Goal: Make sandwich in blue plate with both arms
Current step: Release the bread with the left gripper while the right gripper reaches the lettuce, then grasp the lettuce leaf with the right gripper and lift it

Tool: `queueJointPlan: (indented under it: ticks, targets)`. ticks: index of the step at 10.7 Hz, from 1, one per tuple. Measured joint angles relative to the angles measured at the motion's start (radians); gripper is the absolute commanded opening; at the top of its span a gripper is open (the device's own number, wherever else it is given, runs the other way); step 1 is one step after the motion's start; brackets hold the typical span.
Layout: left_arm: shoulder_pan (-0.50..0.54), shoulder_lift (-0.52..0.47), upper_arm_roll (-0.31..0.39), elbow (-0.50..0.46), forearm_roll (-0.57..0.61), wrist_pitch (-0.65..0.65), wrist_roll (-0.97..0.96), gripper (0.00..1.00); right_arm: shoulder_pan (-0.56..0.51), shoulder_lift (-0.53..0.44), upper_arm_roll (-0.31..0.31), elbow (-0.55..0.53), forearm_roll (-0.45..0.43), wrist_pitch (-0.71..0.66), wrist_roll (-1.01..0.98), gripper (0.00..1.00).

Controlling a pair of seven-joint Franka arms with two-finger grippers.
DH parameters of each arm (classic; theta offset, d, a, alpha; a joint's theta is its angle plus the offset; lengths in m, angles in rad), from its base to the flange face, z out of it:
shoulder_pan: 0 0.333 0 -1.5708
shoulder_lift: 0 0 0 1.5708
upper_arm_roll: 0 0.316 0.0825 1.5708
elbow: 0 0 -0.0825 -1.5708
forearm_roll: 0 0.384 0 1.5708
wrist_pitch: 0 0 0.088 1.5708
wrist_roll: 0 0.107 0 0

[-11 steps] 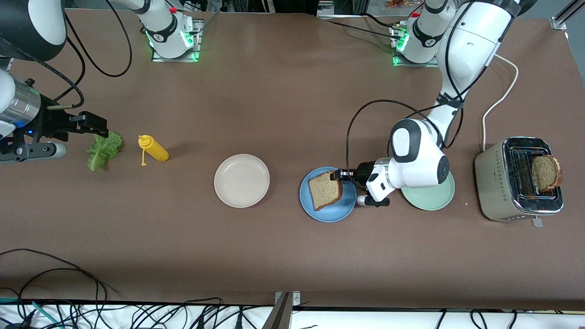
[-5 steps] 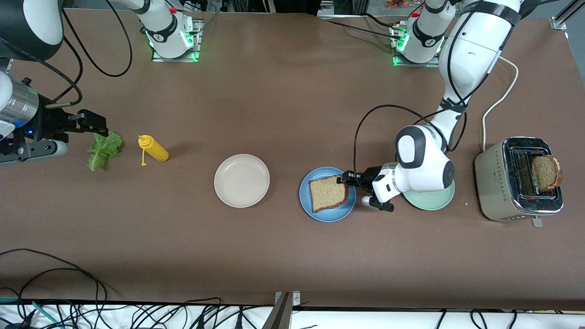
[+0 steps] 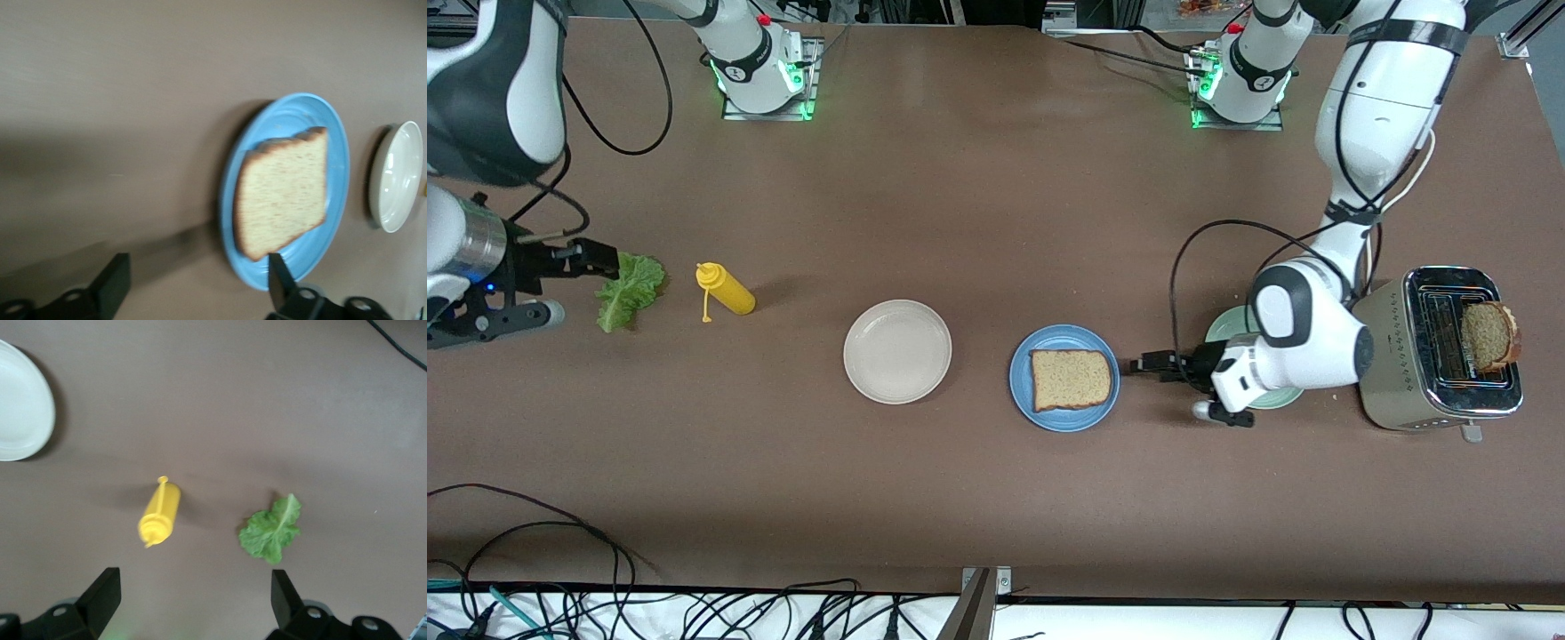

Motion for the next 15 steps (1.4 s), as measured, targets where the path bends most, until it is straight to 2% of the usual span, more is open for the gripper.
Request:
queueJointPlan:
  ticks: [2,4,6,9,12,15]
  targets:
    - [0.029,-0.003,0.04,0.003,0.0,-0.029,0.047,1.0,-0.055,0.042,0.0,-0.071,-0.001,0.099,-0.142,1.0]
    - [0.034,-0.034,0.117,0.013,0.017,-0.145,0.07,1.0,-0.125,0.093,-0.001,-0.146,-0.002,0.201,-0.304,1.0]
    - [0.067,-0.101,0.16,0.019,0.151,-0.223,0.075,1.0,-0.2,0.157,0.0,-0.173,0.001,0.261,-0.463,1.0]
    - [0.134,-0.206,0.163,0.023,0.383,-0.318,0.074,1.0,-0.262,0.232,0.002,-0.24,0.061,0.324,-0.587,1.0]
    - [0.19,-0.297,0.167,0.04,0.558,-0.396,0.073,1.0,-0.265,0.239,0.003,-0.42,0.105,0.441,-0.618,1.0]
    - [0.198,-0.406,0.166,0.055,0.716,-0.493,0.009,1.0,-0.266,0.24,0.003,-0.505,0.107,0.474,-0.632,1.0]
